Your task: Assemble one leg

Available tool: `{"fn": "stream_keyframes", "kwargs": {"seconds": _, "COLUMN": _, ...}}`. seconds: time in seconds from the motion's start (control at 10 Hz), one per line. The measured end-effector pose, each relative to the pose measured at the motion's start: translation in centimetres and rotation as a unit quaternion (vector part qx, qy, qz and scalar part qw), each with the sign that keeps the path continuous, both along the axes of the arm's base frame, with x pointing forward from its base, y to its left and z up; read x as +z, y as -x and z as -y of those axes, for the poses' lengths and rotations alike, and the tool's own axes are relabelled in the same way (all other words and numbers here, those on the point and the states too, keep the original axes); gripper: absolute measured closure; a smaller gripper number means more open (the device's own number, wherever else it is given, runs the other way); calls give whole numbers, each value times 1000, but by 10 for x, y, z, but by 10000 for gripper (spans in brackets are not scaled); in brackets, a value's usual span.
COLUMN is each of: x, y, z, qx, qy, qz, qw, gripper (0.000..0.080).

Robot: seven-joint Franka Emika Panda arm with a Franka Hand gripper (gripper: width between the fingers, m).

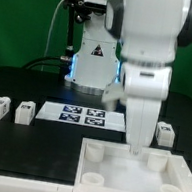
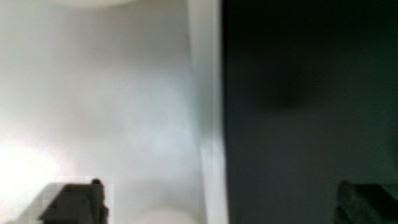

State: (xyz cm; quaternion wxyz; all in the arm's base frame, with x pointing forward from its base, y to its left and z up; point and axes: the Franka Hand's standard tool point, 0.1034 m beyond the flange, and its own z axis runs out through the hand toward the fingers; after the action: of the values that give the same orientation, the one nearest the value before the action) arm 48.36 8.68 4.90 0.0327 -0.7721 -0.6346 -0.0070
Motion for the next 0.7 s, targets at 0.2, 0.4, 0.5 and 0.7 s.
{"fn": "stream_keyframes", "kwargs": {"seconds": 0.2, "x": 18, "y": 22, "z": -24, "qx": -78, "qy": 7, "qz": -4, "qw": 997, "gripper": 151}}
{"fn": "stream_keyframes", "kwargs": {"seconds": 0.4, "x": 16, "y": 38, "z": -56, "qx": -250, "qy": 5, "qz": -10, "qw": 968, "gripper": 151}}
{"fn": "stream_keyframes", "kwargs": {"seconds": 0.5, "x": 10, "y": 43, "z": -65, "qx": -309, "qy": 1, "qz": -18, "qw": 951, "gripper": 151}}
{"fn": "stream_keyframes", "kwargs": {"seconds": 0.7, "x": 1, "y": 40, "z": -55, "qx": -392, "qy": -7, "qz": -32, "qw": 920, "gripper": 151}}
